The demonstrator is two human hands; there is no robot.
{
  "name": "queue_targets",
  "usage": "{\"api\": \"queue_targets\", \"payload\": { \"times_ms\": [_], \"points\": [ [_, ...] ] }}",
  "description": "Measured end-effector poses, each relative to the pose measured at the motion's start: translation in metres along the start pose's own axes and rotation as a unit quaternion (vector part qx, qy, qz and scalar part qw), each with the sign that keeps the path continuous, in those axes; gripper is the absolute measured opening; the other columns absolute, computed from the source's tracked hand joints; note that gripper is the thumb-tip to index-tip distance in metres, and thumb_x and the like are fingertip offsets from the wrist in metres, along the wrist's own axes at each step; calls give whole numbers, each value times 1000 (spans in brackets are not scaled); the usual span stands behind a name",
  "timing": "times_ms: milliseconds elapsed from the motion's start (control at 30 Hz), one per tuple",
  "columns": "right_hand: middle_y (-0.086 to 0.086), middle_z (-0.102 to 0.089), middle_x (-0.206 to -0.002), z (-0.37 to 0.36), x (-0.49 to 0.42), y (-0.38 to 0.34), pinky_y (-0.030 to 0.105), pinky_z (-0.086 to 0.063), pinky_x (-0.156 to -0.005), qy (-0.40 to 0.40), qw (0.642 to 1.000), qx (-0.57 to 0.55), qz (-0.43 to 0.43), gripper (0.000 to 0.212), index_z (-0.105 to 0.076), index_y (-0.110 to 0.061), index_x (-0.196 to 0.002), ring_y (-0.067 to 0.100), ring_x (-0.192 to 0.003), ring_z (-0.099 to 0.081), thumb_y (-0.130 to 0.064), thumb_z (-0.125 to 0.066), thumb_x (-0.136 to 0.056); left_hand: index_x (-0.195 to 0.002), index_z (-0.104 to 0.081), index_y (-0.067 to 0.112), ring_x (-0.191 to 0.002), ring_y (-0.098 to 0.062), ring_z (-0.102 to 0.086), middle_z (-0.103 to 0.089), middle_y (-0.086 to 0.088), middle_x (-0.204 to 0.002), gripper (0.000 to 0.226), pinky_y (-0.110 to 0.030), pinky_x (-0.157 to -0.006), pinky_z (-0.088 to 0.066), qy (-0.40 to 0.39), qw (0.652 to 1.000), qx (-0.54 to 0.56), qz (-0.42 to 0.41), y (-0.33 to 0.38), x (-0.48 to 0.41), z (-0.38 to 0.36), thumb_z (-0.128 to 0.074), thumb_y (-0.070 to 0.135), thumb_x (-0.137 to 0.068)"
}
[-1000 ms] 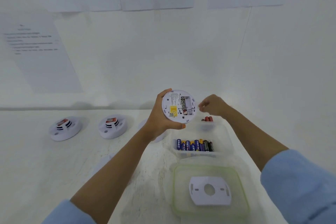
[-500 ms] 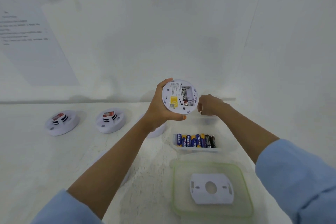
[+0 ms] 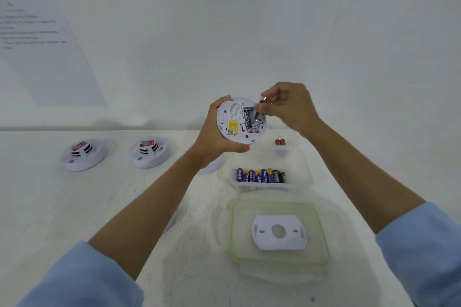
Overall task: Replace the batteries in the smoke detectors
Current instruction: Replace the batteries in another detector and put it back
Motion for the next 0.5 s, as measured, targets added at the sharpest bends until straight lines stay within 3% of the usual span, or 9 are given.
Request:
{"api": "queue_targets", "payload": {
  "times_ms": [200,300,367,500],
  "points": [
    [1,-57,-97,-16,25,-22,17,-39,-67,7,972,187,139,26,-69,-10,-102,10,-72,-48,-19,-72,-78,-132,-27,15,-103,8,-53,-45,6,-121,102,-16,-77,-51,8,1000,-5,-10,12,9,-1,-78,-4,-46],
    [9,-61,-109,-24,33,-18,33,-49,-84,-9,982,143,120,27,-64,-7,-112,16,-90,-56,-15,-63,-86,-133,-27,14,-102,11,-52,-45,5,-121,101,-15,-78,-50,24,1000,4,-18,15,13,3,-77,-5,-46],
    [14,-62,-109,-29,37,-17,45,-52,-87,-20,986,127,110,25,-61,-3,-113,27,-97,-60,-10,-58,-89,-133,-27,13,-101,11,-53,-45,5,-121,101,-15,-77,-50,28,999,7,-17,15,16,4,-76,-8,-46],
    [20,-61,-110,-36,43,-28,48,-53,-84,-39,963,202,173,27,-60,3,-115,34,-99,-59,-7,-54,-90,-134,-26,7,-100,12,-53,-46,7,-119,104,-12,-77,-49,32,999,3,-30,17,20,2,-76,-17,-46]
  ]
}}
Point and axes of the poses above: each hand's wrist, its own x-axis away from the middle knuckle, its own z-axis out of the back of the hand, y = z × x, the point moved 8 cm from there along -x, towards the middle knuckle
